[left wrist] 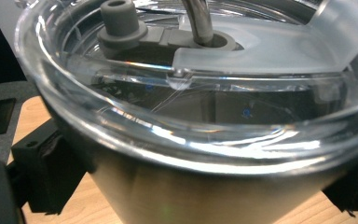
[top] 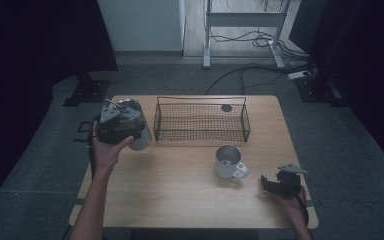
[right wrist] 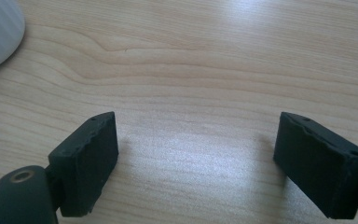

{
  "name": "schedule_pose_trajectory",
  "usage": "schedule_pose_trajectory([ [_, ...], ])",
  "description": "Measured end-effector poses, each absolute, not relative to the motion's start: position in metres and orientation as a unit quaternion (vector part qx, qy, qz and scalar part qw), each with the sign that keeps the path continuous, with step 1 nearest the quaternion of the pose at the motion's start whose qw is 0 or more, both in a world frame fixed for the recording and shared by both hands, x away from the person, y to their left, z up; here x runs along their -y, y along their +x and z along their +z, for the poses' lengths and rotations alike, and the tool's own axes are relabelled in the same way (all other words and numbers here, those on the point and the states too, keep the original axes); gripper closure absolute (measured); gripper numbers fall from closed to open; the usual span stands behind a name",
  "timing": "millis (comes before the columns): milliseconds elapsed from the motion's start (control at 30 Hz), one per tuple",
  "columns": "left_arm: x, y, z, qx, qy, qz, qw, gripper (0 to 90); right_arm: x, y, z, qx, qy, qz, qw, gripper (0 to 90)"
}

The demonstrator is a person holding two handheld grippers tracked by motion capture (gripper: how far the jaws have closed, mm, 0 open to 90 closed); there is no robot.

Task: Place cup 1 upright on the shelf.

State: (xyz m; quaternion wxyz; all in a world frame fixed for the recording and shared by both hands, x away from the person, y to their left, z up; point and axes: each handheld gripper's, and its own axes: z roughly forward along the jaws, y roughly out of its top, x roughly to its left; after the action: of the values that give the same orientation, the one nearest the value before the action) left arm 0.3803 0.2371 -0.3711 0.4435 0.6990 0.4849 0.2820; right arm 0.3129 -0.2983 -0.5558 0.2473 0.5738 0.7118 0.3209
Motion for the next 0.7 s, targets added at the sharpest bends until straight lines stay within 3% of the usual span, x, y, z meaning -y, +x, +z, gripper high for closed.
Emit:
schedule_pose_trajectory([
  [700,-0.234,0.372,-0.351,-0.472,0.698,0.295,0.450,4.2,0.298,0.313,-0.556,-0.712,0.574,0.320,0.248,13.3],
])
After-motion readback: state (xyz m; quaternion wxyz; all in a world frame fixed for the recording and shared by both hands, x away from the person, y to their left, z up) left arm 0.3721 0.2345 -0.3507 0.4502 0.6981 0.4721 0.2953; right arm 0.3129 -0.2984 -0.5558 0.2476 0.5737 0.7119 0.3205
